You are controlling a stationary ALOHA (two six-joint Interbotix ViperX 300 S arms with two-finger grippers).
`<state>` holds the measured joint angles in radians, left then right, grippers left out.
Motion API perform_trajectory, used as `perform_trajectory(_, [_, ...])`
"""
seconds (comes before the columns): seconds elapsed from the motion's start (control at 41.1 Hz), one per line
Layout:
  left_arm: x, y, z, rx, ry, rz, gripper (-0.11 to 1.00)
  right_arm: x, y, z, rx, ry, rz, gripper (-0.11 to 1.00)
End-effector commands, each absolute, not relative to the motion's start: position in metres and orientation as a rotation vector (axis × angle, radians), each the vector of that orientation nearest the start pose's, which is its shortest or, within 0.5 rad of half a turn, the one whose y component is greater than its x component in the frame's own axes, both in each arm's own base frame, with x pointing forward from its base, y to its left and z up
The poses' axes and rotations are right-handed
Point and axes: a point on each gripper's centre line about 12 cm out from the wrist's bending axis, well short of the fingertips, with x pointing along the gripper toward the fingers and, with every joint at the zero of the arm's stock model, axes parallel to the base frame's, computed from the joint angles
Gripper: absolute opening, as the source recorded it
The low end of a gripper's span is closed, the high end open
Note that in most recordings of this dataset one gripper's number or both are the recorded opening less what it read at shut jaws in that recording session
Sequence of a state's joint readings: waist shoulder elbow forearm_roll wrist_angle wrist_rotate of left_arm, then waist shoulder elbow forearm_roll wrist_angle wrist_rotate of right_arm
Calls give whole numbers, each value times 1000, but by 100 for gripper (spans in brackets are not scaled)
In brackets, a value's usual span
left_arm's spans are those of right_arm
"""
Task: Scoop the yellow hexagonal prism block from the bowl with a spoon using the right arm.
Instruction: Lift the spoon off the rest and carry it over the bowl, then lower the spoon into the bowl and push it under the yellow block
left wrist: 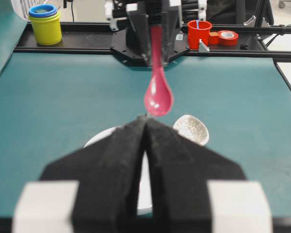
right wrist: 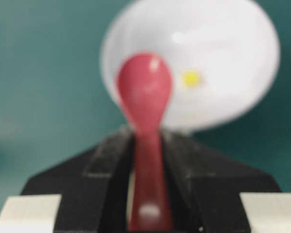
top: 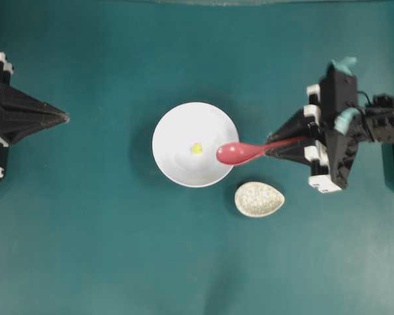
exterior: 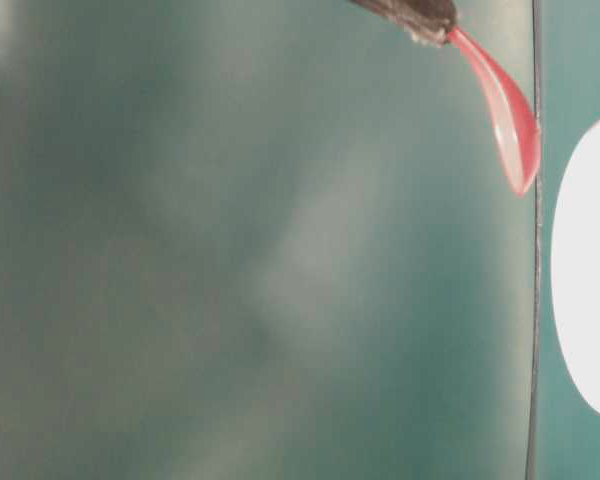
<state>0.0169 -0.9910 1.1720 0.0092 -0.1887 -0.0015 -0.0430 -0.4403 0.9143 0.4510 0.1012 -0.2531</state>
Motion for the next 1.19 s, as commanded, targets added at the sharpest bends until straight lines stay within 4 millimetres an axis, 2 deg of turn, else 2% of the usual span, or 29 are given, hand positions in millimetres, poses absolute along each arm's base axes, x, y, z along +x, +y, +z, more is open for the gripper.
perform_trajectory(0.0, [198,3,297,9,-28,16,0,303,-16,237,233,580,-63,25])
perform_trajectory(0.195, [198,3,297,9,-26,16,0,319,-29,238,262,684,-66,25])
perform_trajectory(0.609, [198,3,297,9,-28,16,0,364,-38,218,229,888,-25,25])
perform_trajectory(0.804, [198,3,297,9,-28,16,0,371,-40,203,227,935,-25,25])
perform_trajectory(1.169, [198,3,297,8,-29,16,0,376,-42,189,229,950,-36,25])
